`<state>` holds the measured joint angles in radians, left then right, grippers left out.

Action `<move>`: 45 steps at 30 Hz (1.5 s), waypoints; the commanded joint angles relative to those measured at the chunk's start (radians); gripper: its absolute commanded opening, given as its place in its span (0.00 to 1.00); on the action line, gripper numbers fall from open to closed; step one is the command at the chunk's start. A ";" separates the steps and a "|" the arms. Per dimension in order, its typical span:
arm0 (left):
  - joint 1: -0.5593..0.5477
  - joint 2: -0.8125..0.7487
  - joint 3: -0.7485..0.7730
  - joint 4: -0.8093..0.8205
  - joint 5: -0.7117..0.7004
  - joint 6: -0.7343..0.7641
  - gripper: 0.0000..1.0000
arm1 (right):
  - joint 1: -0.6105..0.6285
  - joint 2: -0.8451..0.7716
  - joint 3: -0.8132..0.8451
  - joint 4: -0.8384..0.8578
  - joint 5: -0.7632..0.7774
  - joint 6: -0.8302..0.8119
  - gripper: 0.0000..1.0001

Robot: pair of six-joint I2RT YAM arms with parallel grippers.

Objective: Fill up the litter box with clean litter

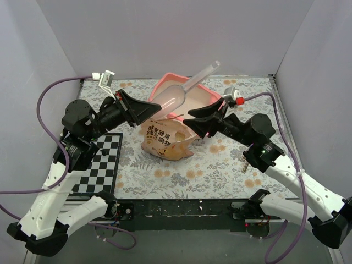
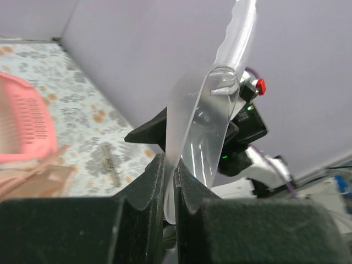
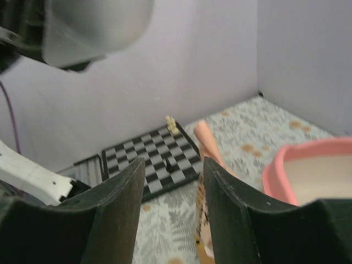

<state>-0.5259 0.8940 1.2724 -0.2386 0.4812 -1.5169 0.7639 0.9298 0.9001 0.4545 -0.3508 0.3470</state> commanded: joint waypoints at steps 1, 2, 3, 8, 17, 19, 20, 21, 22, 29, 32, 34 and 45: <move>0.000 0.031 0.088 -0.171 -0.056 0.321 0.00 | -0.040 0.027 0.059 -0.338 0.076 -0.080 0.60; 0.000 0.037 0.100 -0.198 -0.053 0.363 0.00 | -0.060 0.047 0.078 -0.385 0.059 -0.079 0.63; 0.000 0.043 0.105 -0.230 -0.059 0.410 0.00 | -0.081 0.073 0.098 -0.437 0.026 -0.083 0.64; 0.000 0.043 0.078 -0.338 -0.121 0.581 0.00 | -0.218 0.159 0.138 -0.583 -0.216 -0.089 0.62; 0.001 0.016 -0.036 -0.370 -0.116 0.739 0.00 | -0.389 0.098 0.037 -0.576 -0.578 -0.072 0.62; 0.001 0.020 -0.028 -0.396 -0.093 0.764 0.00 | -0.420 0.092 0.046 -0.583 -0.692 -0.077 0.62; 0.001 0.022 -0.027 -0.403 -0.084 0.768 0.00 | -0.431 0.089 0.052 -0.579 -0.741 -0.068 0.62; 0.001 0.022 -0.028 -0.406 -0.070 0.770 0.00 | -0.436 0.086 0.056 -0.565 -0.781 -0.051 0.62; 0.001 0.020 -0.030 -0.407 -0.058 0.770 0.00 | -0.437 0.078 0.056 -0.539 -0.806 -0.033 0.62; 0.001 -0.001 -0.012 -0.441 0.003 0.782 0.00 | -0.449 0.081 0.066 -0.424 -0.858 0.059 0.64; 0.001 -0.004 0.002 -0.452 0.043 0.782 0.00 | -0.451 0.098 0.062 -0.246 -0.884 0.194 0.65; 0.001 -0.010 0.015 -0.452 0.053 0.778 0.00 | -0.451 0.116 0.083 -0.254 -0.878 0.201 0.65; 0.001 -0.044 0.010 -0.430 0.111 0.748 0.00 | -0.451 0.144 0.131 -0.123 -0.861 0.334 0.66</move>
<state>-0.5255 0.8783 1.2594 -0.6807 0.5495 -0.7616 0.3153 1.0733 0.9806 0.2234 -1.2018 0.6140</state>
